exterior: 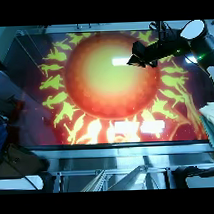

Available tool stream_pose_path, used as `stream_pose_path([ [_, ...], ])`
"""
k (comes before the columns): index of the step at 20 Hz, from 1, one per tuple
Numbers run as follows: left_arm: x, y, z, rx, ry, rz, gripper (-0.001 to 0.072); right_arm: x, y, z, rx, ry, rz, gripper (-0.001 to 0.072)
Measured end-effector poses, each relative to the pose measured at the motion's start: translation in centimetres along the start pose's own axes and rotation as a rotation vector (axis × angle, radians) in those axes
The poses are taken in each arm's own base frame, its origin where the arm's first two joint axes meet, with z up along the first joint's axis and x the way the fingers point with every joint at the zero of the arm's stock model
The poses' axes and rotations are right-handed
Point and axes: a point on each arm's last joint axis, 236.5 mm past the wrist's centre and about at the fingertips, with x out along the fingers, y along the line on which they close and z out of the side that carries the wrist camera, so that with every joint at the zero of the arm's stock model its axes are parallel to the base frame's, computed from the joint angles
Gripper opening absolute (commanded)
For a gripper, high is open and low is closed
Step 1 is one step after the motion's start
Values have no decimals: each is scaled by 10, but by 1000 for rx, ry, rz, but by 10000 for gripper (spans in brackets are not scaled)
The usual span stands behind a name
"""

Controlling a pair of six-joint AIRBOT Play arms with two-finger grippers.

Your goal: Fold the shirts.

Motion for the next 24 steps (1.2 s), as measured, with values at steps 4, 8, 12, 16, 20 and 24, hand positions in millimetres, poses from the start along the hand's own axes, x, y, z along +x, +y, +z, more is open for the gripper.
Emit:
stream_pose_path([
  [4, 53, 104, 10, -152, -4, 91, 720, 1, -1, 0, 2, 2, -1, 25],
  [8, 105, 157, 6, -193, 3, 130, 715, 1, -1, 0, 2, 3, -1, 25],
  [12, 141, 173, -9, -204, 56, 131, 16, 1, 1, 0, 5, 3, 8, 25],
  [16, 145, 113, 7, -196, 55, -53, 16, 1, 8, 0, 17, 1, 39, 26],
  [20, 86, -80, 40, -27, 11, -502, 18, 0, 20, 1, 37, -2, 91, 24],
  [24, 11, -273, -35, 329, 102, -802, 18, -16, 15, 11, 43, -31, 102, 23],
])
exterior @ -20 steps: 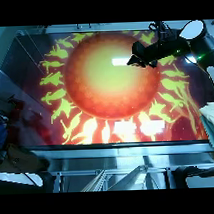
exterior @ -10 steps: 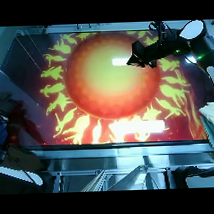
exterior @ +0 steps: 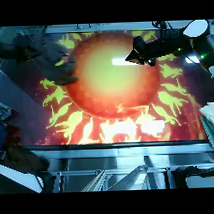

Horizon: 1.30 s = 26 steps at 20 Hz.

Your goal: Fold the shirts.

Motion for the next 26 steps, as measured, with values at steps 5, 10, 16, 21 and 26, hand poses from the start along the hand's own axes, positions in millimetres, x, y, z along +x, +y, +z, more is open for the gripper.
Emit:
stream_pose_path([
  [5, 70, -158, -85, 245, 259, -218, 17, -67, -36, 4, -43, -26, -135, 22],
  [10, 112, -167, -143, 209, 439, -221, 50, -140, -104, -18, -60, 14, -477, 32],
  [16, 107, -129, -185, 13, 638, -185, 719, -135, -140, -58, -35, 143, -537, 676],
  [21, 62, -82, -219, -131, 713, -31, 717, -44, -121, -89, -100, 240, -282, 664],
  [26, 47, -56, -294, -257, 710, 84, 522, 58, -124, -116, -77, 329, -171, 515],
])
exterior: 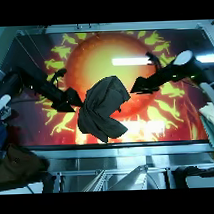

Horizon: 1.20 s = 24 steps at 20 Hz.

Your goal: Fold the shirts.

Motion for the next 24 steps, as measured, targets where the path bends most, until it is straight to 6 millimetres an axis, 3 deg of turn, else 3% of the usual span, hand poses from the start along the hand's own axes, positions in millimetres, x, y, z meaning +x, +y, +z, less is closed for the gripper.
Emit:
stream_pose_path([
  [3, 38, 19, -22, -55, -15, 31, 522, 44, -3, 2, 53, 26, 46, 509],
  [6, 66, 28, -33, -58, -26, 61, 522, 66, -4, 5, 102, 25, 83, 506],
  [7, 72, 29, -33, -51, -35, 71, 520, 71, -3, 7, 119, 20, 96, 479],
  [8, 77, 28, -33, -40, -45, 77, 520, 75, -2, 10, 136, 14, 111, 324],
  [9, 81, 27, -31, -32, -56, 80, 369, 79, -1, 12, 155, 8, 130, 105],
  [10, 85, 26, -29, -26, -70, 83, 67, 82, 2, 14, 166, 3, 154, 25],
  [11, 87, 25, -27, -19, -85, 86, 18, 84, 5, 18, 177, -10, 180, 24],
  [14, 85, 20, -16, 30, -129, 87, 18, 75, 27, 34, 177, -69, 295, 23],
  [16, 65, 5, -2, 84, -193, 66, 18, 42, 51, 51, 135, -145, 387, 23],
  [18, 19, -25, 15, 166, -312, 20, 18, -16, 80, 65, 41, -251, 464, 23],
  [21, -97, -81, 22, 305, -606, -39, 18, -151, 135, 65, -201, -501, 508, 23],
  [24, -229, -136, -17, 459, -959, -19, 18, -282, 194, 19, -478, -795, 433, 23],
])
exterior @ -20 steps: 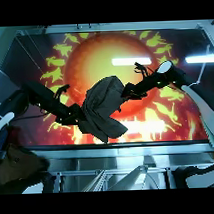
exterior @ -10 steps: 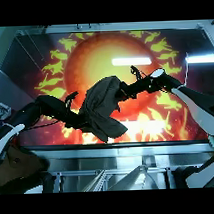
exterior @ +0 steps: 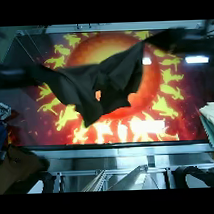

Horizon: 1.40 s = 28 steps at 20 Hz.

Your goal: Fold the shirts.

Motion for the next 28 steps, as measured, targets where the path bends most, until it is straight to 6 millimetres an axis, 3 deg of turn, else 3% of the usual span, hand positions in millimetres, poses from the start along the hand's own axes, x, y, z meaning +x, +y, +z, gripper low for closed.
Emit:
stream_pose_path([
  [2, -55, -26, 36, 98, -147, 36, 18, -38, 48, 26, -191, -103, -80, 23],
  [4, -81, -37, 49, 145, -187, 63, 18, -61, 68, 39, -298, -172, -169, 23],
  [5, -82, -35, 51, 146, -173, 70, 19, -66, 66, 43, -312, -191, -204, 23],
  [8, -55, -1, 44, 71, -48, 59, 18, -61, 14, 48, -257, -181, -289, 23],
  [10, -19, 34, 31, -21, 62, 33, 18, -43, -43, 40, -161, -137, -321, 22],
  [13, 49, 93, -3, -178, 223, 5, 17, -3, -150, 2, 25, -49, -376, 39],
  [14, 71, 112, -17, -233, 269, 2, 70, 8, -183, -16, 87, -19, -394, 221],
  [15, 91, 132, -33, -284, 318, 4, 410, 19, -213, -35, 155, 2, -404, 465],
  [16, 106, 147, -48, -331, 358, 3, 720, 25, -235, -51, 214, 18, -407, 517],
  [17, 119, 162, -62, -374, 397, 1, 720, 28, -252, -63, 266, 30, -402, 516],
  [19, 130, 186, -83, -449, 467, -6, 719, 23, -266, -79, 343, 55, -371, 505],
  [22, 123, 198, -108, -545, 568, -39, 718, -2, -265, -89, 424, 101, -319, 504],
  [28, 98, 178, -184, -716, 705, -45, 699, -50, -291, -152, 598, 269, -439, 504],
])
